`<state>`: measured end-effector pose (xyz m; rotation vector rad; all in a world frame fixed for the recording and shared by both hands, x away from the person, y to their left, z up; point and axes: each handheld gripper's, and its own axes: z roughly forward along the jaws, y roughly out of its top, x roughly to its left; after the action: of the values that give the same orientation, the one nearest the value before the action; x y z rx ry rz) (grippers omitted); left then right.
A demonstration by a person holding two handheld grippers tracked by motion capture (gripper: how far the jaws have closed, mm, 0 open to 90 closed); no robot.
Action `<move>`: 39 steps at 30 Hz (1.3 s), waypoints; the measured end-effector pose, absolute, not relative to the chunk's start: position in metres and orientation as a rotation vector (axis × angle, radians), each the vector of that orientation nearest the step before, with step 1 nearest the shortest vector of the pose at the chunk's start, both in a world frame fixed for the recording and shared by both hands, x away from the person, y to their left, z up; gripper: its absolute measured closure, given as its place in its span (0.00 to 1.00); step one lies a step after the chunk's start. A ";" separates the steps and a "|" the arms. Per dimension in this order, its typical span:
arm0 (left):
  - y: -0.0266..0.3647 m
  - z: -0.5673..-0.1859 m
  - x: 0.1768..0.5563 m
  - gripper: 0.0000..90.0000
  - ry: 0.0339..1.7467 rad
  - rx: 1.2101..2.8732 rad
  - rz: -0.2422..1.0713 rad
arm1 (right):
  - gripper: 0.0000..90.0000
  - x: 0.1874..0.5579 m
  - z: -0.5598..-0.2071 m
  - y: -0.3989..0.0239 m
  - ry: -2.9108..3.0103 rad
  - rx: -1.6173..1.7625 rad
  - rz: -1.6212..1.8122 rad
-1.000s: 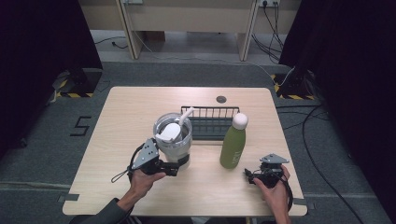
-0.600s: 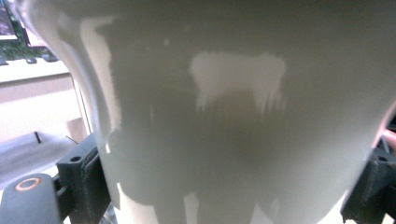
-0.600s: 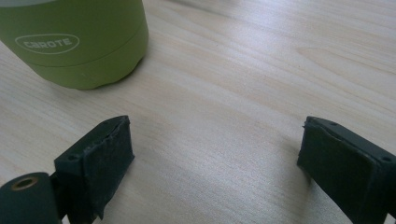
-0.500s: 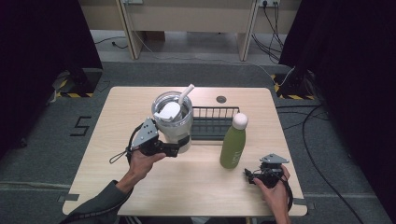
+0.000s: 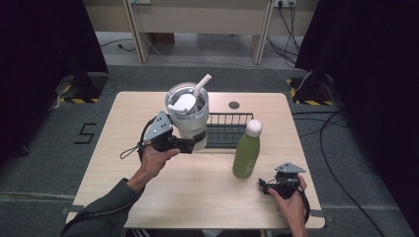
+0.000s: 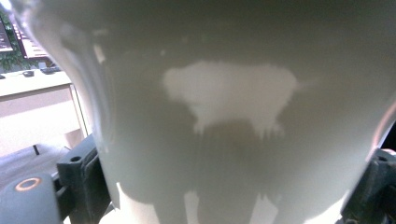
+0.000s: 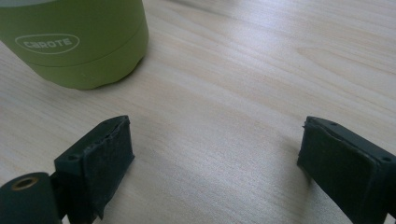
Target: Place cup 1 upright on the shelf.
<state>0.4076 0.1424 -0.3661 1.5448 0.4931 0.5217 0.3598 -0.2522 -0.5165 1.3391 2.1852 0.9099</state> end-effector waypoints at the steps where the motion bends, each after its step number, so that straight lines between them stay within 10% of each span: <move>1: 0.142 -0.365 0.409 0.11 0.494 1.546 0.522 | 0.11 0.360 -0.517 -0.252 2.185 1.339 0.910; 39: 0.112 -0.377 0.488 0.11 0.562 1.543 0.560 | 0.11 0.360 -0.516 -0.252 2.186 1.336 0.908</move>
<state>0.4881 0.1122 -0.3772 1.5434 0.5624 0.5604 0.3597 -0.2522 -0.5165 1.3356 2.1856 0.9075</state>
